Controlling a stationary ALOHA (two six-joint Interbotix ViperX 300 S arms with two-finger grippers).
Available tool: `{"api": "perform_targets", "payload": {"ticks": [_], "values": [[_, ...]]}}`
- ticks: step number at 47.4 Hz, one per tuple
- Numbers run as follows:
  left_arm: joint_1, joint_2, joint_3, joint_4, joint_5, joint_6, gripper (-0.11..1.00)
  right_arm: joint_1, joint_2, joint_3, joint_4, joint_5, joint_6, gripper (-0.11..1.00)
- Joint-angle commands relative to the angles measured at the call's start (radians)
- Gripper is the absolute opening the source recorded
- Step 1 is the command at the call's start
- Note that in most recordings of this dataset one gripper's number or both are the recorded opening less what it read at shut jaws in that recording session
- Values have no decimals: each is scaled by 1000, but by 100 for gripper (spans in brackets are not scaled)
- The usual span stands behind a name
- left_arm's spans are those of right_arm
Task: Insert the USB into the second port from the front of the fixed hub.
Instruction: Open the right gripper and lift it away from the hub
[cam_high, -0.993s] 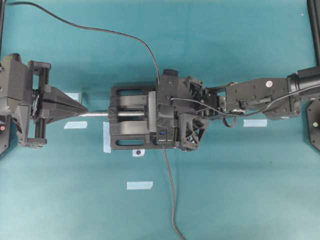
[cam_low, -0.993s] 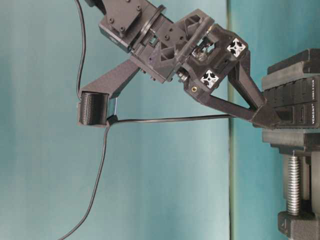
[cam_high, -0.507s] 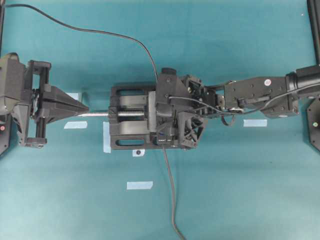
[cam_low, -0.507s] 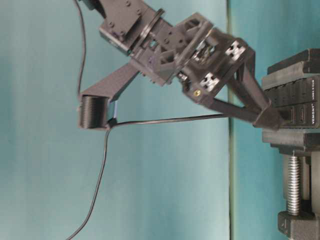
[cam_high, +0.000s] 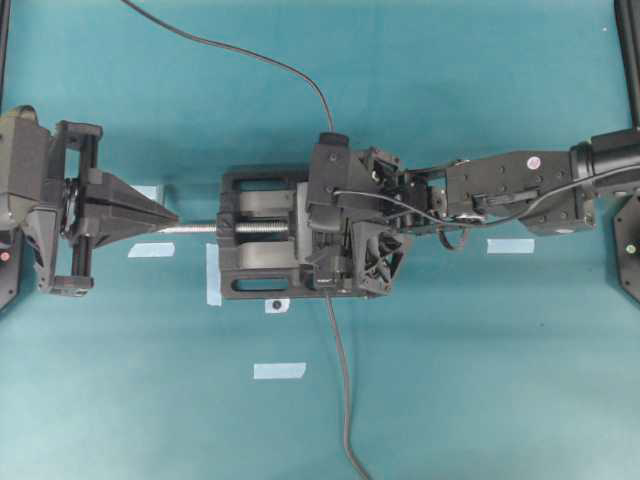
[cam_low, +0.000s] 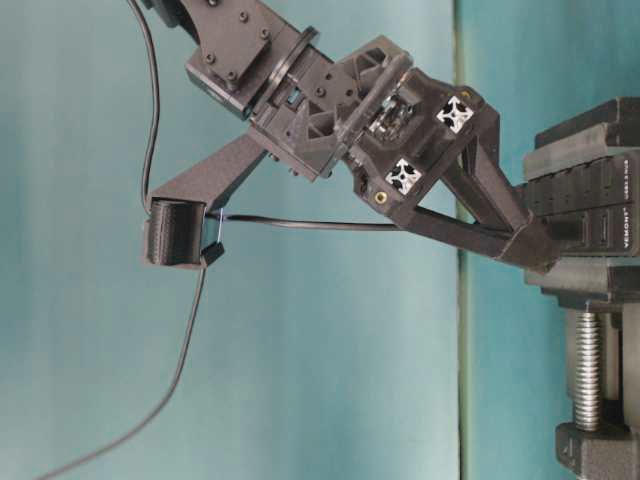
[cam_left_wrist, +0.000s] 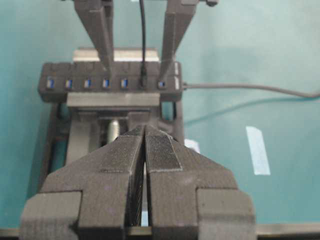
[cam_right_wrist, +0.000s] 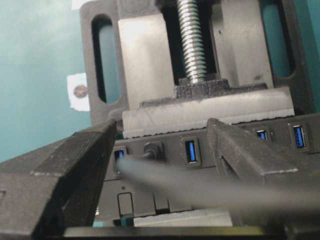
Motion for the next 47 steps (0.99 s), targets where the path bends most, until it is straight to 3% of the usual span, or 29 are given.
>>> {"api": "perform_targets", "payload": {"ticks": [1, 47], "values": [[-2, -2, -12, 2, -8, -2, 0, 3, -28, -17, 2, -3, -2, 80], [-2, -2, -8, 2, -2, -2, 0, 11, -204, 78, 2, 5, 0, 80]]}}
